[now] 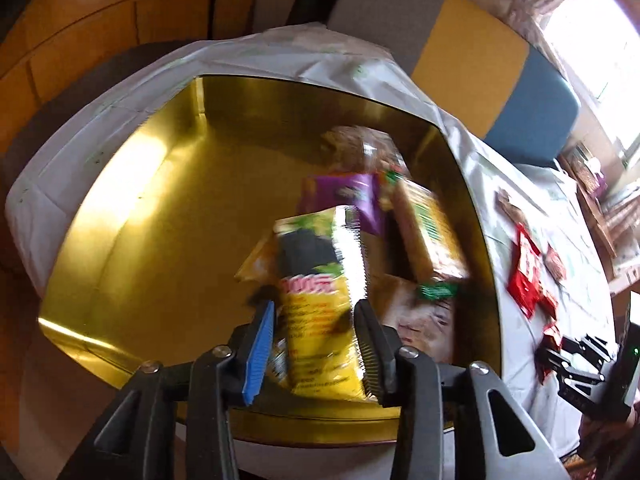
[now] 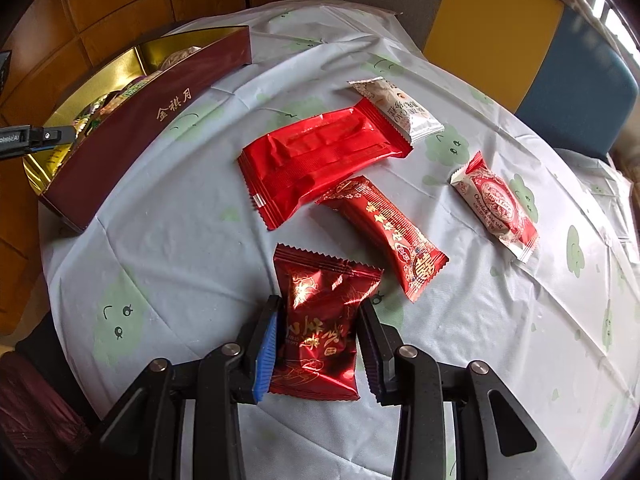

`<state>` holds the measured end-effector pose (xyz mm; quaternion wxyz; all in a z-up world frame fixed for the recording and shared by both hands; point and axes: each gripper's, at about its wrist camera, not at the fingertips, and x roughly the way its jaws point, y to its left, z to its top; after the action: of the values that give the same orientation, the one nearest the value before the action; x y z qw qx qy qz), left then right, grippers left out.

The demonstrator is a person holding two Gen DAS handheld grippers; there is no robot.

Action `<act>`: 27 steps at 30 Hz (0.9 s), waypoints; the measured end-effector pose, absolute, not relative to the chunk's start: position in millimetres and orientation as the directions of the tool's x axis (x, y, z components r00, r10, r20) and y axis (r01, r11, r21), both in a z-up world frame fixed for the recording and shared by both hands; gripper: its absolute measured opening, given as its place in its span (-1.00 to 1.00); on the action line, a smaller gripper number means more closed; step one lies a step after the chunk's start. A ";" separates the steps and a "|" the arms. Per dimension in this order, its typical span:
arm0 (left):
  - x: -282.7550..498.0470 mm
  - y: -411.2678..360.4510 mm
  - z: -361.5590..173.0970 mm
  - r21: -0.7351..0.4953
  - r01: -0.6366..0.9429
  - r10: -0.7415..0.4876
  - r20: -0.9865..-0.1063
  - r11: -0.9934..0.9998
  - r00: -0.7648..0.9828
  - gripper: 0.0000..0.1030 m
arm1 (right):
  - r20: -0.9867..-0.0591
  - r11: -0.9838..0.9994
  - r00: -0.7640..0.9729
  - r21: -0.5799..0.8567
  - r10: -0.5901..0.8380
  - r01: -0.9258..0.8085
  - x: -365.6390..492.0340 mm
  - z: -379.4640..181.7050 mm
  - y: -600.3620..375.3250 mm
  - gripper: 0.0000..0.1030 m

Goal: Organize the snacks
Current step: 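Carry the yellow bag into the gold tray and open the left tool, then carry the red foil packet into the gold tray and open the right tool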

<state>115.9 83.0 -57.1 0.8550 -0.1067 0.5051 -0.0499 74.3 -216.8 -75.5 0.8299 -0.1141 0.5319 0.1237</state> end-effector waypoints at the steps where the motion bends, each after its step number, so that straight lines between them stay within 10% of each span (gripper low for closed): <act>1: 114.7 80.9 -56.6 -0.226 -0.020 -0.188 -0.853 0.974 0.487 -0.22 | -0.911 0.943 0.404 -0.059 0.084 -0.327 74.2 -75.6 -216.9 -0.28; 27: 84.2 81.3 -27.7 -0.130 -0.040 -0.082 -0.807 0.991 0.585 -0.19 | -0.904 0.949 0.421 -0.065 0.075 -0.308 71.7 -75.1 -217.4 -0.28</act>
<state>84.2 81.3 -27.7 0.8877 -0.0669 0.4553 -0.0119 71.7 -217.4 -75.1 0.8356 -0.1108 0.5258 0.1144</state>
